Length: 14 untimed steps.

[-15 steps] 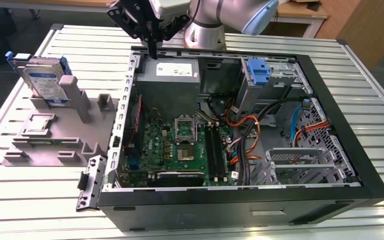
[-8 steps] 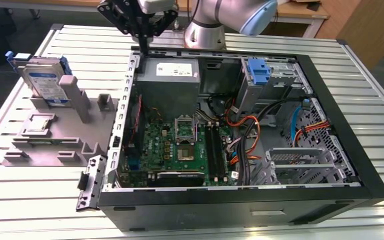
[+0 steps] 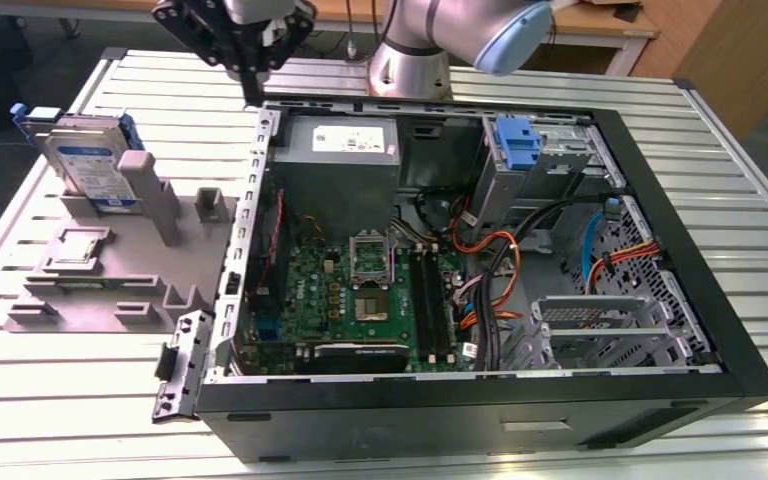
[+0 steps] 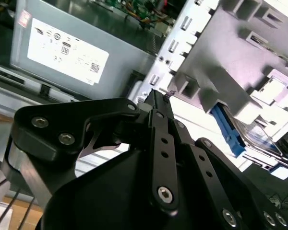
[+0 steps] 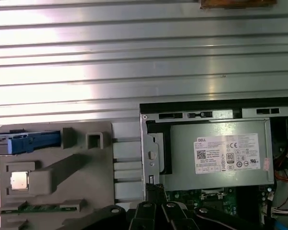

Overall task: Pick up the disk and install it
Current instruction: 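Reach for the disk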

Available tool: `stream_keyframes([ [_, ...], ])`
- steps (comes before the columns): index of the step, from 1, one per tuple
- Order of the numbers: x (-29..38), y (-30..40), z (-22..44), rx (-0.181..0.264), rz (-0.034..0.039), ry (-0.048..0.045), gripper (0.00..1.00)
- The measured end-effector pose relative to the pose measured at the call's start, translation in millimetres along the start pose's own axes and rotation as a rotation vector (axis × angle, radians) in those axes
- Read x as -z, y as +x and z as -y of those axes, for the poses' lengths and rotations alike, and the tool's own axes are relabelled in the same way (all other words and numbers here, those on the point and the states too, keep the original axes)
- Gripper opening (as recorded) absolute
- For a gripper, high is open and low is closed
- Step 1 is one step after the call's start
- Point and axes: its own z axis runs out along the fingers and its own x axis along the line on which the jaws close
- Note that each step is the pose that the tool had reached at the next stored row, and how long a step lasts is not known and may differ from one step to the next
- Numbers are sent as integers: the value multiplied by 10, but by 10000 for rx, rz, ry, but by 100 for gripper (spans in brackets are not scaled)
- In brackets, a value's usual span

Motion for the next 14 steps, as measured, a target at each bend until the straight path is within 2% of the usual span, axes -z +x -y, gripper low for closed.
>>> stream_keyframes([
  [7,-13,259,-26,-2,0,0,10],
  [14,-13,279,-28,-1,0,0,10],
])
